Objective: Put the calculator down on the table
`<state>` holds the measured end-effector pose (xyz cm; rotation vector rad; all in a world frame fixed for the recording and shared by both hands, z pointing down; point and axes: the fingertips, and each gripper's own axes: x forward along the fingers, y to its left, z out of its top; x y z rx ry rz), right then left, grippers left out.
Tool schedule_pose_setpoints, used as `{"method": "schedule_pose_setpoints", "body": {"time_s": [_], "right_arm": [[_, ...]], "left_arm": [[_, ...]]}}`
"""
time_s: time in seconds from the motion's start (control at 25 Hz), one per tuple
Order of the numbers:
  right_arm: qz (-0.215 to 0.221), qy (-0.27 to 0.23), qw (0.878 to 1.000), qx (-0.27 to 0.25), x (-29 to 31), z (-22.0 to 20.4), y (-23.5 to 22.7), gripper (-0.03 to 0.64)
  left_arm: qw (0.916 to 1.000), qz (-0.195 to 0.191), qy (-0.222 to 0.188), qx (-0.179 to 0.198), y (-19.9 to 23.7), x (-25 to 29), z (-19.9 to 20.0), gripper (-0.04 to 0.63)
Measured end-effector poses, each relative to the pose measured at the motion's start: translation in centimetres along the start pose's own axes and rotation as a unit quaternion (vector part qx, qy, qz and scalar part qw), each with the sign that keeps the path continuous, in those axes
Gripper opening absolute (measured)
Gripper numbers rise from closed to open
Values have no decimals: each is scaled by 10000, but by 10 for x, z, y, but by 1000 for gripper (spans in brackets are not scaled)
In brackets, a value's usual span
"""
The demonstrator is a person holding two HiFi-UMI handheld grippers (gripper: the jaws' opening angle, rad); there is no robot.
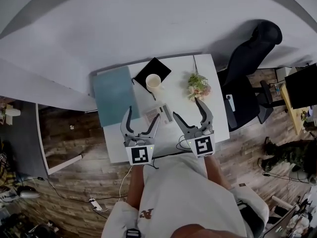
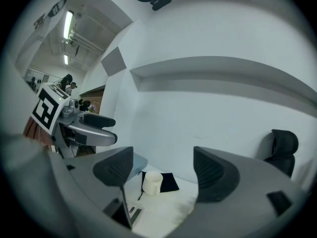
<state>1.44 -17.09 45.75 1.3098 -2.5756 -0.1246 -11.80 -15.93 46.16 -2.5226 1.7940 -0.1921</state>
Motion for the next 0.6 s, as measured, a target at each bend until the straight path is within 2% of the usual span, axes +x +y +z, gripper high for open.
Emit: {"method": "schedule_pose_setpoints", "body": {"time_s": [0.6], "right_arm": [[208,-42,9998,-2,-6,-10,-20,370]], "left_arm": [[9995,244,175,128,-16,8,1,419]]}}
